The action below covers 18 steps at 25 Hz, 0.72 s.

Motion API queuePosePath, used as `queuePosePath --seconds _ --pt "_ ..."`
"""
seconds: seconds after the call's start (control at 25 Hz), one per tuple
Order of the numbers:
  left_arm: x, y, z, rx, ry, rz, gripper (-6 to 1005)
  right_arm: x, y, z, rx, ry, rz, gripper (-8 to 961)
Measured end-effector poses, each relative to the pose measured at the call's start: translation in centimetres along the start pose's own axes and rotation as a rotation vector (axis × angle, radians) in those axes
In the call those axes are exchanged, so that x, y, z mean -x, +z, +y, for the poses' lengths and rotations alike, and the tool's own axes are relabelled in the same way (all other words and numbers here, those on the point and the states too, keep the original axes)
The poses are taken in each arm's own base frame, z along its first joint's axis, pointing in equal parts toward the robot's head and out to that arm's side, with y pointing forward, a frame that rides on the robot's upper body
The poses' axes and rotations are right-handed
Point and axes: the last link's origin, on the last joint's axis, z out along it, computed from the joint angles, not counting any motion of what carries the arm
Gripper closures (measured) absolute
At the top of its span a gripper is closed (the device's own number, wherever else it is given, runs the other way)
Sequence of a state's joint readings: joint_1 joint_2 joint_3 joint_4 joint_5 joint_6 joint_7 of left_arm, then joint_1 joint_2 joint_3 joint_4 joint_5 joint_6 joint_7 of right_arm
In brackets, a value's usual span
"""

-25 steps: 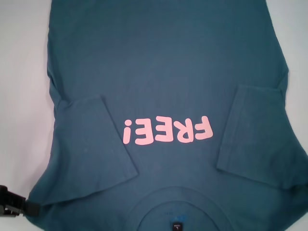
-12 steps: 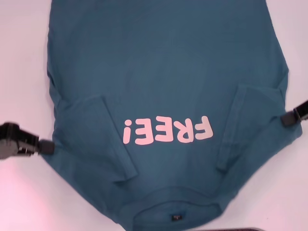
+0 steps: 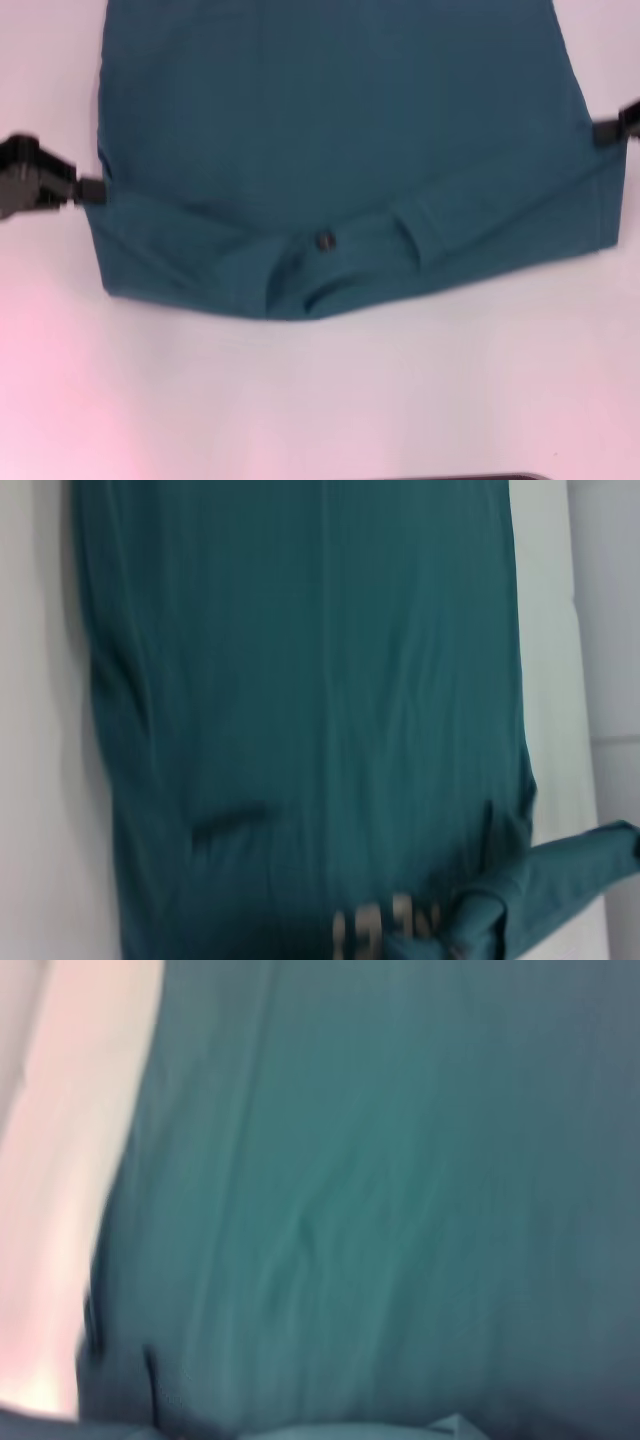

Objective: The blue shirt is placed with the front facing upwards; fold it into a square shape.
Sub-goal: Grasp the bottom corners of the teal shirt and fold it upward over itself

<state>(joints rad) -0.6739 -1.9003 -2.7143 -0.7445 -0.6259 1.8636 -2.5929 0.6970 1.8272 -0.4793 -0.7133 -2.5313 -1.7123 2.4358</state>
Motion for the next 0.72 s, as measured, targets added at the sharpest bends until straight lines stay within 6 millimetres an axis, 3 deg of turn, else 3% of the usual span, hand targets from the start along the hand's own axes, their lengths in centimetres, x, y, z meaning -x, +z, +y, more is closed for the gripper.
queuePosePath --seconds 0.32,0.48,0.72 --pt "-5.6 -0.7 1.8 -0.095 0.056 0.195 971 4.8 -0.8 1.5 0.055 -0.018 -0.269 927" --pt "-7.7 -0.9 2.5 -0.115 0.088 0.3 971 6.4 1.0 2.1 0.0 -0.046 -0.319 927" --pt "-9.8 -0.2 2.5 -0.199 0.167 0.394 971 6.9 3.1 1.5 -0.095 -0.059 -0.356 926"
